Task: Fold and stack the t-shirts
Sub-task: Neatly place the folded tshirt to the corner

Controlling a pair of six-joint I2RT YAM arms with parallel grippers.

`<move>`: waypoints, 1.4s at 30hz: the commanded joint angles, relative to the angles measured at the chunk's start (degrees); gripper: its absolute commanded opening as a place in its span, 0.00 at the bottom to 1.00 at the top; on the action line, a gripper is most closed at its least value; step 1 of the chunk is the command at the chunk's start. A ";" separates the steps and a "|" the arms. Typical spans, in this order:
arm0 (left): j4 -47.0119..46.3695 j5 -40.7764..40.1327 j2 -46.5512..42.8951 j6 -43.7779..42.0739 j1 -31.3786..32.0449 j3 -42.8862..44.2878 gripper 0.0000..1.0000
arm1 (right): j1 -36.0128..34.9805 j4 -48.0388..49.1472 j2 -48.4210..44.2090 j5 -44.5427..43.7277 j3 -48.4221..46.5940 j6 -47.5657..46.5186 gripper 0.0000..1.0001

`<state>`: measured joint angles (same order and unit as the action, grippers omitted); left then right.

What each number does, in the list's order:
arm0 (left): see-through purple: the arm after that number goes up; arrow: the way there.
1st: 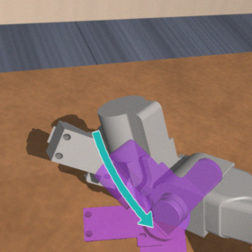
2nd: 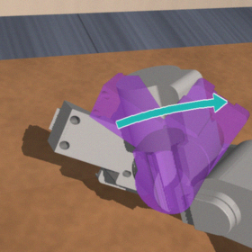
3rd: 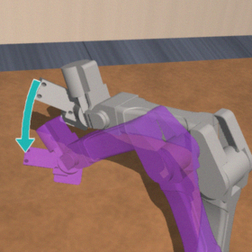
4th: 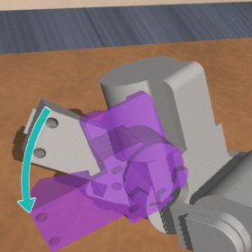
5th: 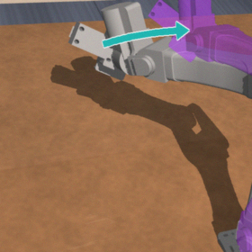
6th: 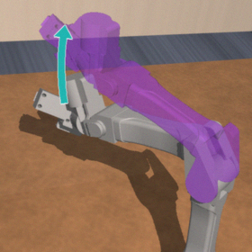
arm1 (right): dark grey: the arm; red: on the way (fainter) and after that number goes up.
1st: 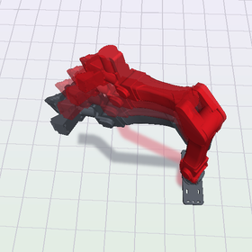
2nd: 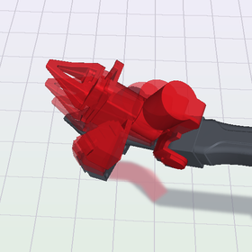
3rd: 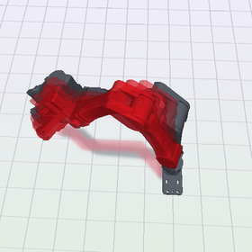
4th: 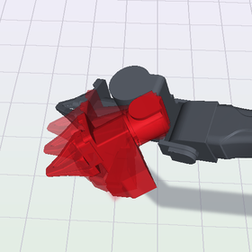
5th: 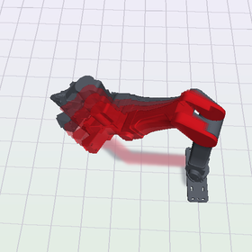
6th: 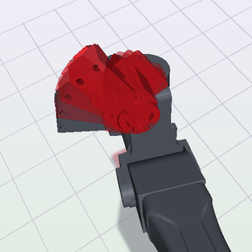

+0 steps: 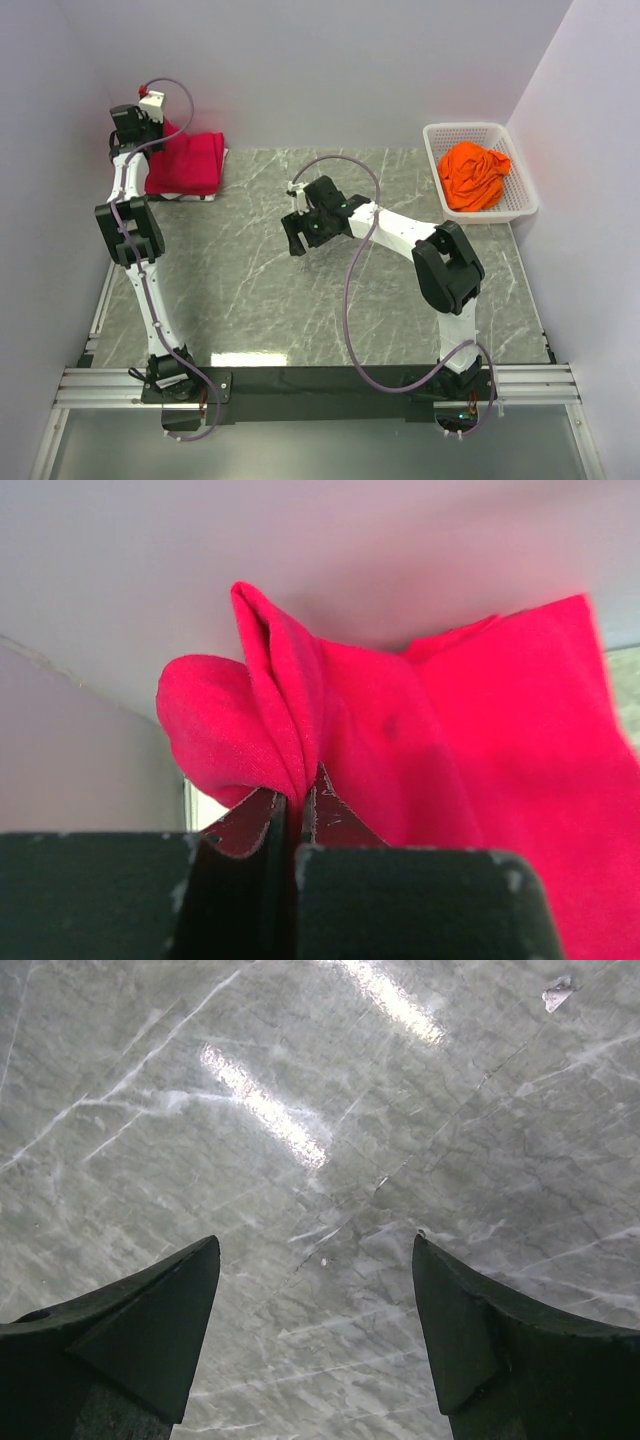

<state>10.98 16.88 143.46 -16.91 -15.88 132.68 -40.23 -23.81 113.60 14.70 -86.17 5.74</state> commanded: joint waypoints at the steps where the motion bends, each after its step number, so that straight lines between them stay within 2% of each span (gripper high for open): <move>1: -4.30 0.78 0.51 -3.13 -0.73 2.84 0.01 | -0.47 -0.01 -0.22 0.51 -2.42 0.42 0.84; 2: -4.30 0.35 0.94 -3.31 -0.73 2.67 0.03 | -0.47 -0.09 -0.22 0.59 -2.34 0.50 0.84; 4: -4.57 -1.23 1.03 -3.57 -0.73 2.76 0.18 | -0.47 -0.09 -0.22 0.68 -2.42 0.50 0.84; 5: -4.83 -1.67 1.03 -3.49 -0.82 2.93 0.28 | -0.64 -0.18 -0.31 0.68 -2.42 0.42 0.84; 8: -4.92 -3.08 0.51 -3.31 -1.61 4.07 0.44 | -0.55 -0.18 -0.49 0.86 -2.51 0.42 0.84; 17: -4.66 -6.42 -2.83 -1.99 -5.74 5.31 0.63 | -0.55 0.35 -2.24 0.07 -0.93 0.06 0.84; 20: -4.13 -5.73 -4.06 -1.11 -6.44 4.43 0.64 | -0.47 0.35 -2.94 0.07 -0.49 -0.11 0.84; 22: -3.08 -1.44 -6.16 0.99 -7.14 3.12 0.63 | -0.47 0.61 -3.21 0.07 0.12 -0.20 0.84; 26: -3.25 7.09 -10.74 5.29 -7.50 -5.22 0.61 | -0.38 0.79 -3.47 0.15 0.65 -0.02 0.84; 29: -0.62 12.90 -11.18 8.80 -7.32 -5.86 0.58 | -0.20 1.05 -3.47 0.50 1.09 0.06 0.84; 36: -0.61 9.14 -5.57 12.07 -7.06 -4.19 0.52 | 0.32 1.14 -3.39 1.03 1.44 0.41 0.84; 42: 1.06 1.93 1.64 12.60 -7.06 2.32 0.47 | 0.41 1.14 -3.04 0.86 1.45 0.41 0.84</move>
<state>11.40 22.59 142.21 -5.80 -22.65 132.05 -40.07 -23.62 113.49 15.16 -84.68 5.96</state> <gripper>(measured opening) 0.479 0.840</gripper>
